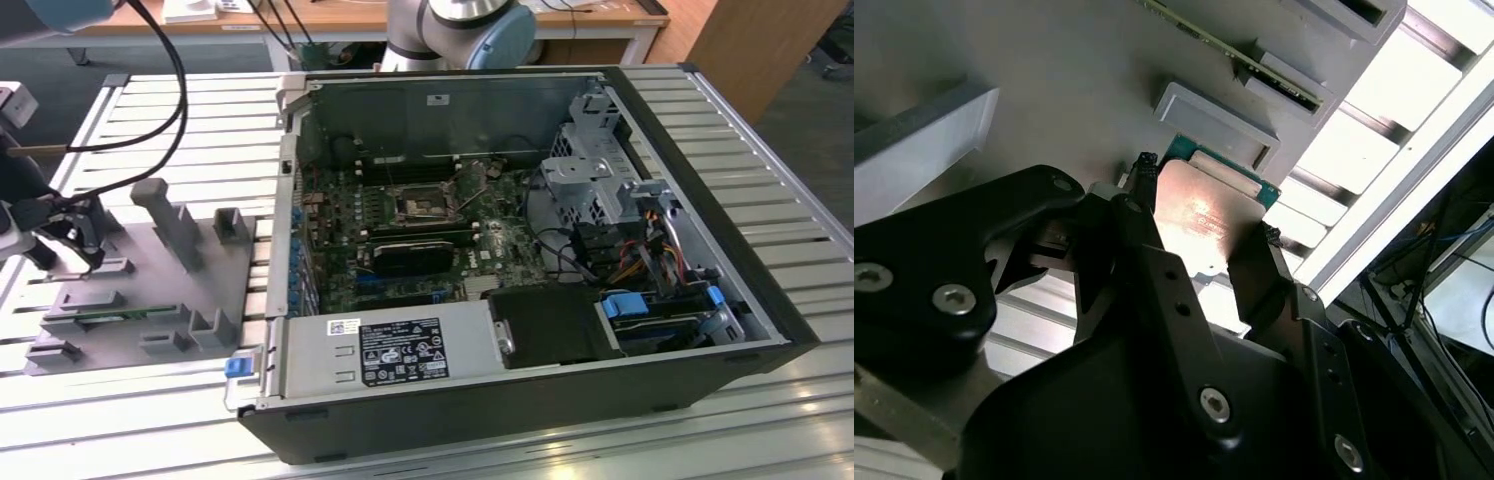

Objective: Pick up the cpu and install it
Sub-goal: 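Pick up the cpu and move it towards the insertion slot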

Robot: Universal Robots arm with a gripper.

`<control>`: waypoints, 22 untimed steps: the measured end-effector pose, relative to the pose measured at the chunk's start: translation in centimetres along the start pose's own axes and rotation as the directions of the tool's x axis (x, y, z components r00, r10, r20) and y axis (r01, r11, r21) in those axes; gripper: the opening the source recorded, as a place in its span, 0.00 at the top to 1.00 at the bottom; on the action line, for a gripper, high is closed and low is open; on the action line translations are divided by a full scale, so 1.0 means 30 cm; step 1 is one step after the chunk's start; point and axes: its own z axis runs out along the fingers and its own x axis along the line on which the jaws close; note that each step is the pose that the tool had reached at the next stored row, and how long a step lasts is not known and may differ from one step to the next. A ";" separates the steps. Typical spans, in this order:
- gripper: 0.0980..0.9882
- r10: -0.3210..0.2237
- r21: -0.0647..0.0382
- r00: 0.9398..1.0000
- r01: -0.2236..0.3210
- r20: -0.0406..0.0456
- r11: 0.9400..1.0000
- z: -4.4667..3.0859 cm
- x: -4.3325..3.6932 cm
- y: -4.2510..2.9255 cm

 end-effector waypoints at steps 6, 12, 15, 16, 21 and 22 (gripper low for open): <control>0.51 0.000 0.000 1.000 0.000 0.000 1.000 -0.006 0.000 0.000; 0.51 0.000 0.000 1.000 0.000 0.000 1.000 -0.011 0.000 0.000; 0.51 0.000 0.000 1.000 0.000 0.000 1.000 -0.017 0.000 0.001; 0.51 0.000 0.000 1.000 0.000 0.000 1.000 -0.018 0.000 0.001; 0.51 0.000 0.000 1.000 0.000 0.000 1.000 -0.028 0.000 0.001; 0.51 0.000 0.000 1.000 0.000 0.000 1.000 -0.031 0.000 0.002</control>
